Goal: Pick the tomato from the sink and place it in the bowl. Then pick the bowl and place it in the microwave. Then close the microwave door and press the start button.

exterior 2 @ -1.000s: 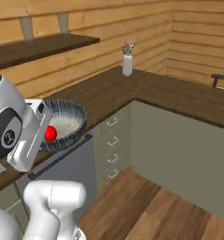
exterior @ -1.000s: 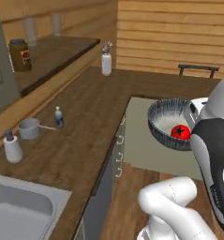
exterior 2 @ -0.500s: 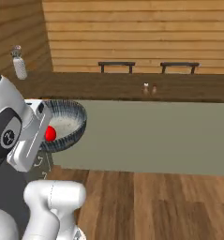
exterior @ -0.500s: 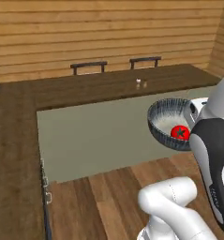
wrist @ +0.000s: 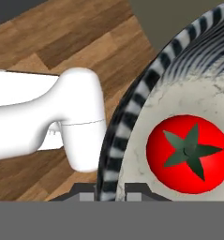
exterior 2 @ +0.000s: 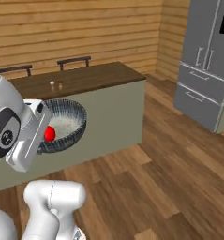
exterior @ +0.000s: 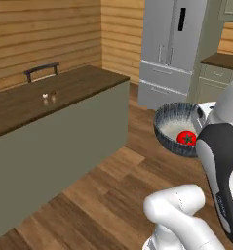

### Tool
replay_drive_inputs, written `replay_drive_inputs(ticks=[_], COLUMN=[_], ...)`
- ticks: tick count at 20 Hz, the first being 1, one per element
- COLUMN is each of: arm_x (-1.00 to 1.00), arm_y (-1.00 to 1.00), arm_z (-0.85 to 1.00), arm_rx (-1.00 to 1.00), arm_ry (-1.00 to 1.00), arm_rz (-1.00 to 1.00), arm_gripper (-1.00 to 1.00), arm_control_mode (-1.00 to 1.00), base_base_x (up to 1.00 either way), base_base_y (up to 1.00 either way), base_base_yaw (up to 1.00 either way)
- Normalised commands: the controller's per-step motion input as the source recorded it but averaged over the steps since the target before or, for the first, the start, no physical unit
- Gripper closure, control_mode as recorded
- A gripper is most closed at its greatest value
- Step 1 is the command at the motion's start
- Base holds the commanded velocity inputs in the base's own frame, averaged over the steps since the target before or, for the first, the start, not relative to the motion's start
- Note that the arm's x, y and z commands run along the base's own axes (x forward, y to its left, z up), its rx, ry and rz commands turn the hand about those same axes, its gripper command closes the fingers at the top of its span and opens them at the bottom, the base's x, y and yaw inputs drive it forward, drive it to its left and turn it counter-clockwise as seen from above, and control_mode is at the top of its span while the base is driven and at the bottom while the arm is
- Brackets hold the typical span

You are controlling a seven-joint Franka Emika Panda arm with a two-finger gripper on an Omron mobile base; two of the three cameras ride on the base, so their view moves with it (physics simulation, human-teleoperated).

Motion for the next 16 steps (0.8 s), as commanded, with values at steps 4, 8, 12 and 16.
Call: replay_drive_inputs(ticks=[4, 8, 12, 16], arm_x=[0.00, 0.00, 0.00, 0.00], arm_y=[0.00, 0.00, 0.00, 0.00], arm_z=[0.00, 0.00, 0.00, 0.00], arm_rx=[0.00, 0.00, 0.00, 0.00], arm_ry=[0.00, 0.00, 0.00, 0.00], arm_rz=[0.00, 0.00, 0.00, 0.00], arm_gripper=[1.00, 1.00, 1.00, 1.00], arm_control_mode=[1.00, 1.00, 1.00, 1.00], base_base_x=[0.00, 0.22, 0.34, 0.65], base_base_y=[-0.63, -0.69, -0.97, -0.98], base_base_yaw=[-0.65, -0.45, -0.26, -0.03])
